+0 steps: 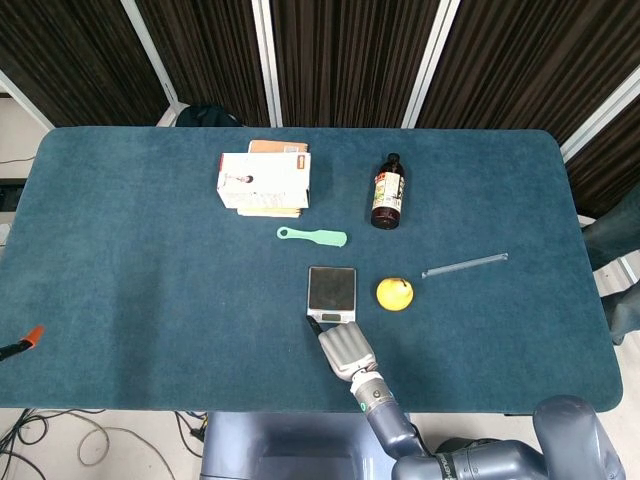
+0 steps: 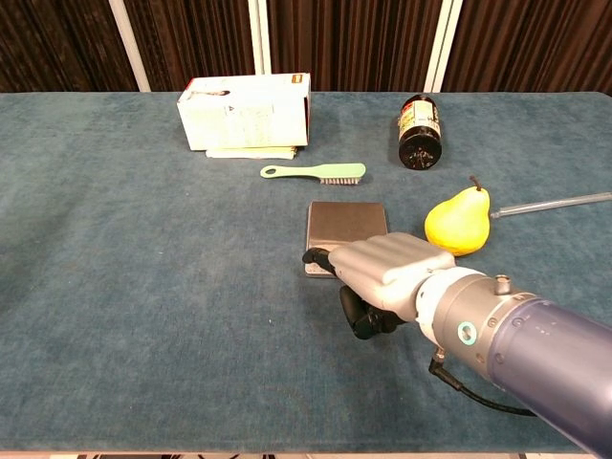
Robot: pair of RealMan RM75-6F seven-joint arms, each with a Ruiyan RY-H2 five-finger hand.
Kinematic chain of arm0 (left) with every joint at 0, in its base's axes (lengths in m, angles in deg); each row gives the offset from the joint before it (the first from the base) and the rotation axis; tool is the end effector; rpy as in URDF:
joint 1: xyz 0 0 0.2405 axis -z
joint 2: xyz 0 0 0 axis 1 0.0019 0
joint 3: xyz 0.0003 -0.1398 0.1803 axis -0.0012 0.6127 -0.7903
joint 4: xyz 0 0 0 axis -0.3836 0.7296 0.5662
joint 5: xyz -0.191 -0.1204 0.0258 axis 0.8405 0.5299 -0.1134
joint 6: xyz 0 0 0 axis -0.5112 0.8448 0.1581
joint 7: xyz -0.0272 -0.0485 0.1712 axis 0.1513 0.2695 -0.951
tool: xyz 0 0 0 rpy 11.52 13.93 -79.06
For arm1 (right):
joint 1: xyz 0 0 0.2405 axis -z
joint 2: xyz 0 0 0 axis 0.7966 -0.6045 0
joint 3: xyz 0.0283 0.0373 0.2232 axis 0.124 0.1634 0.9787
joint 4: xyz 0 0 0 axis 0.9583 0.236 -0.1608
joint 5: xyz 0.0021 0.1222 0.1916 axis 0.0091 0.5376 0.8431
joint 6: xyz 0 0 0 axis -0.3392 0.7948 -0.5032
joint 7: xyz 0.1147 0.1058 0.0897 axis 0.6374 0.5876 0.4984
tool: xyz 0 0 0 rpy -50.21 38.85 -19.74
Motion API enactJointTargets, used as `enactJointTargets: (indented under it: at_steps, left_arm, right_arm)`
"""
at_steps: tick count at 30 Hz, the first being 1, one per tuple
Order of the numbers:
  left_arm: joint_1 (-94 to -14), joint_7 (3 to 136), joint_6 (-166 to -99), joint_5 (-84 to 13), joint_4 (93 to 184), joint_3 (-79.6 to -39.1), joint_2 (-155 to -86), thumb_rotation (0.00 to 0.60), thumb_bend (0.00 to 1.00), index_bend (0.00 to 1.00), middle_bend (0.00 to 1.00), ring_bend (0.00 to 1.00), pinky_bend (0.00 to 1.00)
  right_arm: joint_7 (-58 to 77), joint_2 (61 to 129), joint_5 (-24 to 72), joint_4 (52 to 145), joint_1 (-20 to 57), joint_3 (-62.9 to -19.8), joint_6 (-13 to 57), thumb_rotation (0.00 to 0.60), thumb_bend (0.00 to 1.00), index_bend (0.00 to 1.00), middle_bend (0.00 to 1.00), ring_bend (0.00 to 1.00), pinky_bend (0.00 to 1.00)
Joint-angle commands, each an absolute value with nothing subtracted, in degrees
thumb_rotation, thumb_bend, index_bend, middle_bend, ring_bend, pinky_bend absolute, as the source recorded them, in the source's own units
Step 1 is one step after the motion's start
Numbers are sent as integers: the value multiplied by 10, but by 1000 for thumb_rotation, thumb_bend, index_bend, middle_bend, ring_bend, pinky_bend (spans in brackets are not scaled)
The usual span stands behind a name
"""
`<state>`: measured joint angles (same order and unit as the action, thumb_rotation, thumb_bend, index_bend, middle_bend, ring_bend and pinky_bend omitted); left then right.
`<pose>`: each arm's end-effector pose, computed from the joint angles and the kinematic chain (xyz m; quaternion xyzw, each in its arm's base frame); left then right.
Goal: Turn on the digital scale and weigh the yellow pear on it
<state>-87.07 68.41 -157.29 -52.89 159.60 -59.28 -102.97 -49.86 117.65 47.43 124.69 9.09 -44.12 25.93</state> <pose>-0.2998 0.2227 0.1602 -0.5066 -0.3849 -0.4133 0.6515 -0.0492 -0.2489 -0.1270 0.7934 -0.3993 0.2503 0.3854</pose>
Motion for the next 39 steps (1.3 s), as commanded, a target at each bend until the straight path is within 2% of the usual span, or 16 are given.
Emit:
enactJointTargets:
  at_steps: [1,39]
  left_arm:
    - [-871,683,-1573,-529,1596,-593,-1030,600,94,25,22,0,28]
    - [-870,678,-1573,-526,1596,-591,-1032,600,94,24,22,0,28]
  right_arm:
    - [-495,1175,475,1245,91,-444,258,600,1000,0,844,908,795]
    - [-483,1186,494,1221,74,-451,261,600,1000,0,844,908,795]
